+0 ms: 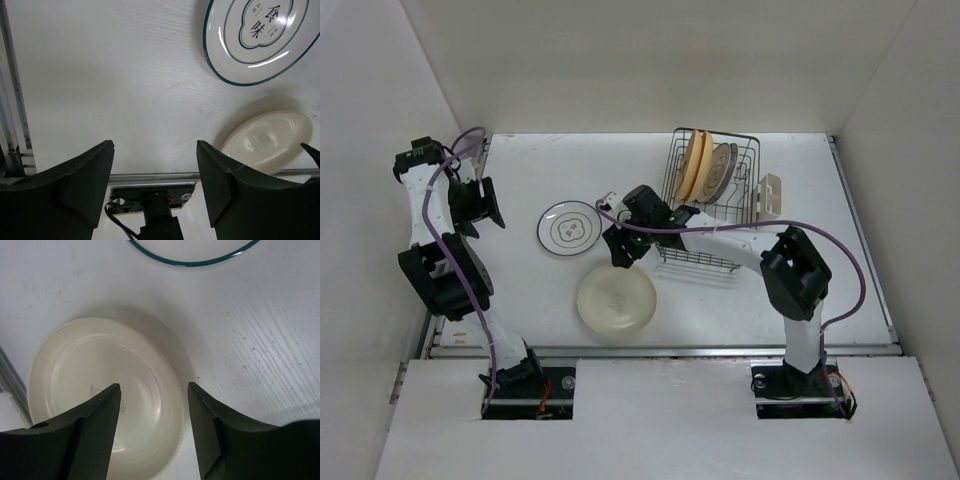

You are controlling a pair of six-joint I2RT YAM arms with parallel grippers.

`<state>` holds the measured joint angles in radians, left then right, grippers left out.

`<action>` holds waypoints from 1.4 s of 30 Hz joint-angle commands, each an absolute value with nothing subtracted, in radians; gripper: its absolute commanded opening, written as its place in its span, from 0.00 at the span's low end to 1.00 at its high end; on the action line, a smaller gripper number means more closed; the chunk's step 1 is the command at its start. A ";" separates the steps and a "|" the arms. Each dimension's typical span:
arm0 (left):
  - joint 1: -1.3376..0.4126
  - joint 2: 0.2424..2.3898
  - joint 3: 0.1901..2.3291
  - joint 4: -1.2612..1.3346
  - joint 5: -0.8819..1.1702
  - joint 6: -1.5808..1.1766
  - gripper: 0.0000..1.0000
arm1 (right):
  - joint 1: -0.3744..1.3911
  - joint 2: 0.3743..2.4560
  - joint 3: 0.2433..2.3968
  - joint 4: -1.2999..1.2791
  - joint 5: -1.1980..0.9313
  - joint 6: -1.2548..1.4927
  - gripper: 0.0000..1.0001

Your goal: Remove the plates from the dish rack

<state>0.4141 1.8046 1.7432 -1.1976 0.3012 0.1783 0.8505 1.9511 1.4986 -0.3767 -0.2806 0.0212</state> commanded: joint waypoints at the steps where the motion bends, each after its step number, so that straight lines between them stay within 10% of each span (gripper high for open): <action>1: 0.416 1.772 1.744 -1.221 0.291 0.181 0.64 | 0.850 1.925 1.508 -0.288 -0.177 0.075 0.62; 35: 0.416 1.772 1.767 -1.219 0.258 0.172 0.64 | 0.723 1.645 1.503 -0.523 0.362 0.199 0.61; 42: 0.416 1.781 1.779 -1.220 0.301 0.172 0.64 | 0.478 1.587 1.702 -0.570 0.446 0.363 0.64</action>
<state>0.4141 1.8046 1.7435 -1.1973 0.2768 0.1749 0.6044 1.5909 1.5894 -0.5453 0.3565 0.2836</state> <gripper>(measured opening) 0.640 0.635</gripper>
